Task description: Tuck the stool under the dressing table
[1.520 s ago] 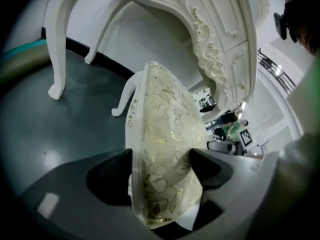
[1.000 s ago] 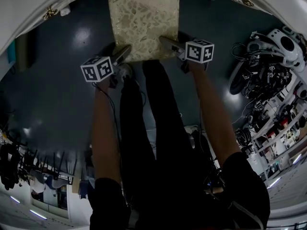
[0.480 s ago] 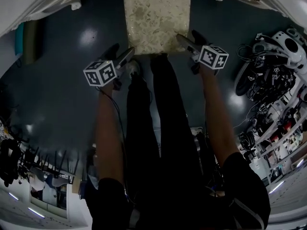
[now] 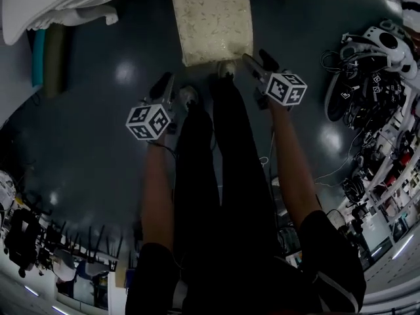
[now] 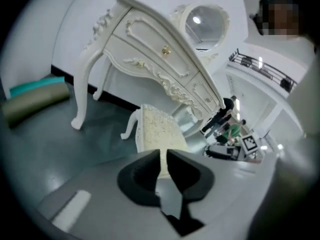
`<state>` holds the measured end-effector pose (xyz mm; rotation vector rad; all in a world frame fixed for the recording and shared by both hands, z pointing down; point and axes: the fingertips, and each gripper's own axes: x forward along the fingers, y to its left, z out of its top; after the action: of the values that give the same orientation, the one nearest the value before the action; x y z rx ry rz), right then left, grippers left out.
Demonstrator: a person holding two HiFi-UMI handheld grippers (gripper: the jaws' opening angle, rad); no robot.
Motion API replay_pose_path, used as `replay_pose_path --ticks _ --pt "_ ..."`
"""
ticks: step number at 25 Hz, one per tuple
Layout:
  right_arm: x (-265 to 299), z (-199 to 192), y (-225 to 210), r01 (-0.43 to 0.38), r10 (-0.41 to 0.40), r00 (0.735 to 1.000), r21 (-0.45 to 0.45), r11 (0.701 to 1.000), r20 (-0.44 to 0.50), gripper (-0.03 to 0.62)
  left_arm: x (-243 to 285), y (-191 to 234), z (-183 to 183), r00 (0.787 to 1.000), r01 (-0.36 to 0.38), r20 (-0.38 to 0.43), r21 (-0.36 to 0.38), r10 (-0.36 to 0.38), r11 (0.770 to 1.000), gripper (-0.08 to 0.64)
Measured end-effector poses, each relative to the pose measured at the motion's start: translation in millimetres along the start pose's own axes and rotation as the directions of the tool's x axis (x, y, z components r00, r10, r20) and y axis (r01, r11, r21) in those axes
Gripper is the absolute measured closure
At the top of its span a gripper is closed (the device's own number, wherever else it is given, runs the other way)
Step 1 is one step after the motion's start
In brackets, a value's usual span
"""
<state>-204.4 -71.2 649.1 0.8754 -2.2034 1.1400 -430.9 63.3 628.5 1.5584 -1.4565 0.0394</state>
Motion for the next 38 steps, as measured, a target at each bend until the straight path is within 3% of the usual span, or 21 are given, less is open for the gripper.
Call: replay_pose_path --ticks 1,4,8,9,15,19,22,25,28,33,38 --pt "-9 -1 7 0.005 -0.005 1.000 -0.016 1.000 0.016 0.289 -9 -4 0 0.999 -0.038 0.020 0.044 0.037 0.998 0.536" --pt "-35 -5 22 0.044 -0.039 0.996 -0.063 0.997 0.079 0.368 -29 -14 -3 0.992 -0.113 0.077 0.119 0.105 0.986 0.549" --pt "-61 -10 22 0.140 -0.126 0.976 -0.069 0.988 0.178 0.574 -43 -12 -9 0.980 -0.144 0.150 0.103 0.127 0.984 0.551" --pt "-64 -12 21 0.149 -0.134 0.972 -0.063 0.987 0.192 0.598 -44 -11 -11 0.978 -0.150 0.163 0.098 0.132 0.984 0.551" --pt "-89 -33 6 0.161 -0.137 0.969 -0.107 0.981 0.204 0.598 -53 -28 -31 0.957 -0.207 0.235 0.150 0.168 0.967 0.552" --pt "-92 -50 -4 0.181 -0.141 0.966 -0.180 0.967 0.217 0.598 -64 -21 -43 0.920 -0.260 0.335 0.135 0.203 0.956 0.552" --pt "-80 -67 -23 0.194 -0.144 0.963 -0.214 0.957 0.229 0.598 -46 -8 -64 0.917 -0.280 0.340 0.168 0.211 0.945 0.552" --pt "-63 -85 -43 0.193 -0.138 0.956 -0.198 0.961 0.259 0.598 -18 6 -85 0.925 -0.288 0.326 0.258 0.197 0.922 0.552" --pt "-50 -100 -55 0.187 -0.120 0.949 -0.212 0.959 0.291 0.598 7 20 -101 0.925 -0.282 0.335 0.290 0.179 0.915 0.552" --pt "-23 -110 -73 0.160 -0.063 0.939 -0.267 0.950 0.338 0.598 34 36 -112 0.896 -0.304 0.426 0.379 0.127 0.874 0.552" --pt "4 -108 -99 0.160 -0.022 0.913 -0.308 0.938 0.407 0.597 58 67 -122 0.882 -0.287 0.460 0.363 0.097 0.886 0.552"
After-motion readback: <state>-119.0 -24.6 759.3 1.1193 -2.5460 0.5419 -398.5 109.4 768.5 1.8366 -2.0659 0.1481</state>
